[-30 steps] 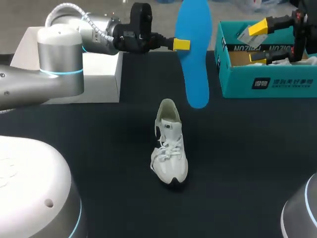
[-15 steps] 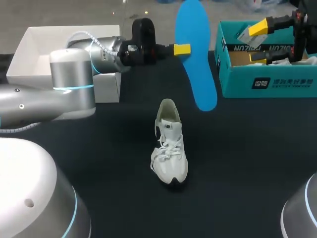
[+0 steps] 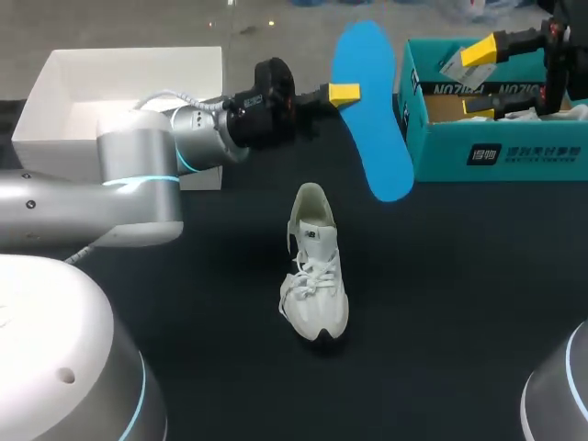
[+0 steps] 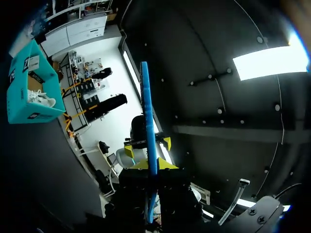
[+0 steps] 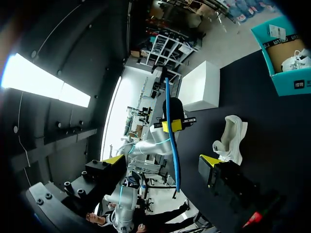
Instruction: Take the shoe out of the shoebox, open the shoe tongue, remove and reinsert the insole, then place the shoe into the shoebox
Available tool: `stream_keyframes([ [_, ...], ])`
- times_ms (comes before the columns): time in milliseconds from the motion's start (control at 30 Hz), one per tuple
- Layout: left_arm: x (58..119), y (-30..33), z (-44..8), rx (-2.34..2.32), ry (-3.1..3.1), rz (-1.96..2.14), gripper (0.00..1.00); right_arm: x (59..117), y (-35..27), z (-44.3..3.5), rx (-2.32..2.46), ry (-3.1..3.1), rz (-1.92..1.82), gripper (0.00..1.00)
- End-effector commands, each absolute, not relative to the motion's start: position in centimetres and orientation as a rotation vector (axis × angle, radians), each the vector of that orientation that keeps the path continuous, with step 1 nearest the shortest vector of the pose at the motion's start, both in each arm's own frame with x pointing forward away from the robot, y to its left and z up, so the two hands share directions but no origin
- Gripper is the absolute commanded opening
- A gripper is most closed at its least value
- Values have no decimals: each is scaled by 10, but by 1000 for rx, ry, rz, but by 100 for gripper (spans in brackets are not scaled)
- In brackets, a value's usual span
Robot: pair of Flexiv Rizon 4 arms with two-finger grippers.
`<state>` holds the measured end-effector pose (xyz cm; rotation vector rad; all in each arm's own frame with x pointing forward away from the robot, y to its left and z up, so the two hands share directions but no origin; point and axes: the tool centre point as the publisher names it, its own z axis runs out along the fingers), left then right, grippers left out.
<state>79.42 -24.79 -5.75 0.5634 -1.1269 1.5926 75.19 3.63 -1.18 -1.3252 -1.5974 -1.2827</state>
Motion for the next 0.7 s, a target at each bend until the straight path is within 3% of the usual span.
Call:
stream_keyframes([
  [33,786,-247,-55,722,-1002,1523,0,753,38,-12,-1328,-1598,-1278,100],
  [267,786,-247,-55,722,-1002,1523,0,753,38,-12,-1328,-1598,-1278,100],
  [700,780,-271,-69,1060,-1292,1017,0,753,38,-12,-1328,-1598,-1278,100],
])
